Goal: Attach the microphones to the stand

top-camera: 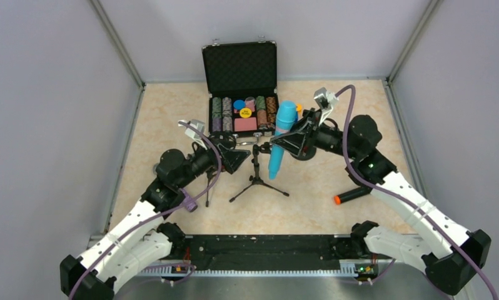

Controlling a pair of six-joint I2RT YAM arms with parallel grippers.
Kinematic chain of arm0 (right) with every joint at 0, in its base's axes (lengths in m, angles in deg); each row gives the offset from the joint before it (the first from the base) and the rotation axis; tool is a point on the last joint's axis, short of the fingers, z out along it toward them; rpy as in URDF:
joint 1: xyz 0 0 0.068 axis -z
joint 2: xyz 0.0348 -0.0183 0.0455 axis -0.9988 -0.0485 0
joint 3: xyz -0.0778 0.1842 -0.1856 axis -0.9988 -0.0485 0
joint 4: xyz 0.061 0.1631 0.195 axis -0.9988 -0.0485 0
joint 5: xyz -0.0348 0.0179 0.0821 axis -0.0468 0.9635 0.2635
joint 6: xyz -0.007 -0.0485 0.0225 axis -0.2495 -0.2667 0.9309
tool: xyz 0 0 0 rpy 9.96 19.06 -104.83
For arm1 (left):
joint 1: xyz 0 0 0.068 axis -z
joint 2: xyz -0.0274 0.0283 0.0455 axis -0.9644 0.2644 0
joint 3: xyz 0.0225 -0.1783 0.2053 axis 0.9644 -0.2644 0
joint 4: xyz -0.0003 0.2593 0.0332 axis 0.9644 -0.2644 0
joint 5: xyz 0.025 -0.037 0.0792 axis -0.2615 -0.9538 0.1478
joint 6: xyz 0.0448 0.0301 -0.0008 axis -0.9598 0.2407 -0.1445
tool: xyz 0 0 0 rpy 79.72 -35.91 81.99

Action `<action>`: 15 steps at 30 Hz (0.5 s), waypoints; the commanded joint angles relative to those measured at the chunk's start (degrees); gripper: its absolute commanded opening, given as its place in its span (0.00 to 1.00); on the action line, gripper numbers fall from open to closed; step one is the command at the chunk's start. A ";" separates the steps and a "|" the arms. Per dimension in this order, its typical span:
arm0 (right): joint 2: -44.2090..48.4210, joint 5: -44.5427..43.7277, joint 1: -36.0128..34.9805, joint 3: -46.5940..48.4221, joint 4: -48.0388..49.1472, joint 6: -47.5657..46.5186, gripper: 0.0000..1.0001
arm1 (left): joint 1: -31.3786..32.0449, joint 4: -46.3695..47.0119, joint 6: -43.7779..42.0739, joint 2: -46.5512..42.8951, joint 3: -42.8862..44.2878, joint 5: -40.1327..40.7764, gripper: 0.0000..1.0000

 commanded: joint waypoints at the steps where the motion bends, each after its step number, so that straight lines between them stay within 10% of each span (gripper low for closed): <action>1: 3.00 -0.63 0.86 3.06 4.12 1.10 0.00 | -0.14 1.42 -1.58 1.46 4.64 -1.97 0.96; 15: 9.12 -11.91 1.06 2.98 2.51 -5.12 0.00 | -0.10 3.35 -16.79 6.29 6.80 -13.87 0.96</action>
